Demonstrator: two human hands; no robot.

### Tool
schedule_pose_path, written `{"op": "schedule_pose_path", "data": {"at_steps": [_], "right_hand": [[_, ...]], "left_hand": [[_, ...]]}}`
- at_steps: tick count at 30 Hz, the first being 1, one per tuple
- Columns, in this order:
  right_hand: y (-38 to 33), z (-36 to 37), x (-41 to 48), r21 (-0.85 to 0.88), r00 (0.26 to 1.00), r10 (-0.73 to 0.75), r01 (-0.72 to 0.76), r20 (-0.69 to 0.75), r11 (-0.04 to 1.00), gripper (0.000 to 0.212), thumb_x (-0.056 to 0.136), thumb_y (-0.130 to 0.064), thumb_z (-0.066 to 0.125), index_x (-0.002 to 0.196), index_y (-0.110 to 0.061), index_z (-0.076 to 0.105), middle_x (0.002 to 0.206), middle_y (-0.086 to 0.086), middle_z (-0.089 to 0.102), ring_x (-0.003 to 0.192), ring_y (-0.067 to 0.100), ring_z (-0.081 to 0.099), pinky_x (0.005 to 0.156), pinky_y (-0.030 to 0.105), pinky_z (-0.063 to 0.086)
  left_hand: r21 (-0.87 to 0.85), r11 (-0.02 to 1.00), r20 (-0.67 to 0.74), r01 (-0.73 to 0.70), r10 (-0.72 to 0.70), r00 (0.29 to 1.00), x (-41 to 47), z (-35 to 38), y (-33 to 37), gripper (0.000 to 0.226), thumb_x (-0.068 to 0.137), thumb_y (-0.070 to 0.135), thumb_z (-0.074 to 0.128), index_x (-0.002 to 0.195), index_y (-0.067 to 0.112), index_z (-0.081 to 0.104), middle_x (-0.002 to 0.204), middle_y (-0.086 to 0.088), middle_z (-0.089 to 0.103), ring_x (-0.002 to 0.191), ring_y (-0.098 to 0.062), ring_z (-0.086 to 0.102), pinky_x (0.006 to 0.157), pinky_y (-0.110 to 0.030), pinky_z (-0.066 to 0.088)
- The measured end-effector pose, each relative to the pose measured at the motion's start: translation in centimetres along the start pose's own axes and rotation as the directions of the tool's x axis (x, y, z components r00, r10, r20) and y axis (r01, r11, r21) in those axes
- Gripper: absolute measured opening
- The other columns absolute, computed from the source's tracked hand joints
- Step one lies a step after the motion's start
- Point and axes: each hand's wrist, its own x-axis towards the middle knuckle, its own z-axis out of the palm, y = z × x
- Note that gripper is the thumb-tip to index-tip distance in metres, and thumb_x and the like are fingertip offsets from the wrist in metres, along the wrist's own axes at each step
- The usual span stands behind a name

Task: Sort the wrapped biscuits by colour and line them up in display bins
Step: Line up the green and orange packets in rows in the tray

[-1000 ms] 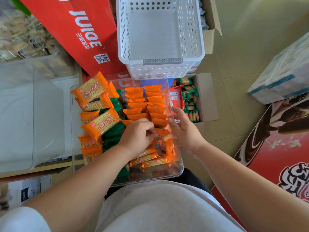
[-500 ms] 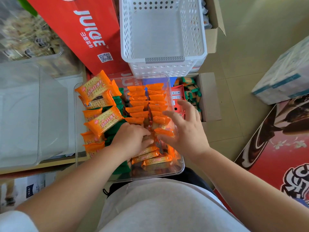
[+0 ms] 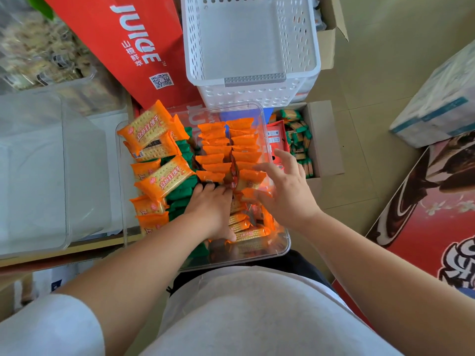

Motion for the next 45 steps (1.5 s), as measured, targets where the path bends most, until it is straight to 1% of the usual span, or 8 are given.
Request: {"op": "schedule_pose_path", "data": {"at_steps": [5, 9, 12, 19, 26, 35, 42, 45], "right_hand": [[-0.2, 0.0, 0.0, 0.020, 1.000, 0.016, -0.017, 0.011, 1.000, 0.046, 0.092, -0.031, 0.070, 0.135, -0.037, 0.054, 0.158, 0.005, 0.026, 0.142, 0.038, 0.025, 0.112, 0.052, 0.032], [-0.2, 0.1, 0.0, 0.042, 1.000, 0.016, -0.016, 0.014, 0.999, 0.042, 0.094, -0.031, 0.066, 0.134, -0.037, 0.054, 0.156, 0.006, 0.029, 0.140, 0.038, 0.028, 0.111, 0.052, 0.032], [-0.1, 0.1, 0.0, 0.063, 1.000, 0.009, -0.010, 0.020, 0.998, 0.041, 0.094, -0.029, 0.065, 0.133, -0.036, 0.054, 0.153, 0.006, 0.032, 0.138, 0.037, 0.031, 0.111, 0.051, 0.033], [-0.2, -0.3, 0.0, 0.043, 0.995, 0.023, -0.027, 0.100, 0.999, 0.051, 0.091, -0.039, 0.070, 0.138, -0.038, 0.050, 0.149, 0.003, 0.038, 0.133, 0.032, 0.034, 0.107, 0.047, 0.037], [-0.4, -0.7, 0.0, 0.041, 0.991, 0.031, -0.036, 0.128, 0.999, 0.053, 0.089, -0.030, 0.072, 0.137, -0.040, 0.051, 0.145, 0.004, 0.040, 0.133, 0.034, 0.036, 0.106, 0.048, 0.041], [-1.1, -3.0, 1.1, -0.269, 0.930, 0.053, 0.051, 0.363, 0.962, 0.086, 0.077, -0.027, 0.079, 0.149, -0.047, 0.037, 0.141, 0.003, 0.035, 0.129, 0.032, 0.036, 0.093, 0.044, 0.051], [-1.0, -2.2, 0.8, -0.259, 0.954, 0.034, 0.046, 0.298, 0.965, 0.076, 0.083, -0.026, 0.076, 0.147, -0.044, 0.039, 0.125, 0.001, 0.040, 0.123, 0.030, 0.041, 0.091, 0.042, 0.049], [-0.8, -1.9, 0.8, -0.246, 0.960, 0.028, 0.043, 0.277, 0.968, 0.074, 0.083, -0.024, 0.076, 0.146, -0.043, 0.040, 0.122, 0.000, 0.040, 0.123, 0.031, 0.042, 0.090, 0.041, 0.049]], "left_hand": [[-0.013, 1.000, 0.103, -0.005, 0.006, 0.995, 0.5, -1.2, 0.1, 0.109, 0.064, 0.080, 0.071, 0.148, 0.018, 0.038, 0.147, -0.003, 0.044, 0.136, -0.030, 0.036, 0.114, -0.048, 0.025], [-0.114, 0.993, 0.169, 0.020, -0.001, 0.986, 0.6, -2.1, 0.2, 0.116, 0.057, 0.079, 0.076, 0.147, 0.018, 0.035, 0.146, -0.004, 0.048, 0.135, -0.033, 0.040, 0.114, -0.051, 0.027], [-0.236, 0.971, 0.160, 0.044, -0.006, 0.987, 0.9, -2.0, -0.1, 0.106, 0.060, 0.071, 0.082, 0.141, 0.019, 0.038, 0.140, -0.001, 0.054, 0.129, -0.032, 0.050, 0.110, -0.053, 0.032], [-0.058, 0.998, 0.197, 0.028, -0.016, 0.980, 1.7, -1.8, 0.7, 0.103, 0.063, 0.074, 0.078, 0.143, 0.018, 0.044, 0.133, 0.001, 0.060, 0.123, -0.028, 0.057, 0.105, -0.051, 0.040], [0.084, 0.994, 0.246, -0.063, 0.041, 0.968, 1.9, -1.6, 0.9, 0.109, 0.060, 0.080, 0.076, 0.144, 0.018, 0.043, 0.140, 0.000, 0.056, 0.128, -0.030, 0.054, 0.108, -0.053, 0.041], [0.060, 0.991, 0.162, -0.123, 0.112, 0.980, 2.0, -1.9, 0.0, 0.085, 0.067, 0.071, 0.078, 0.128, 0.017, 0.054, 0.117, 0.002, 0.065, 0.106, -0.026, 0.063, 0.090, -0.043, 0.055], [-0.048, 0.992, 0.193, -0.112, 0.120, 0.974, 1.9, -1.2, -0.3, 0.082, 0.081, 0.059, 0.074, 0.144, 0.016, 0.044, 0.136, -0.001, 0.059, 0.122, -0.030, 0.058, 0.103, -0.049, 0.048], [-0.032, 0.989, 0.182, -0.143, 0.147, 0.972, 1.5, -0.9, 0.0, 0.077, 0.085, 0.057, 0.066, 0.144, 0.015, 0.040, 0.129, -0.002, 0.061, 0.116, -0.031, 0.058, 0.105, -0.053, 0.043]]}}
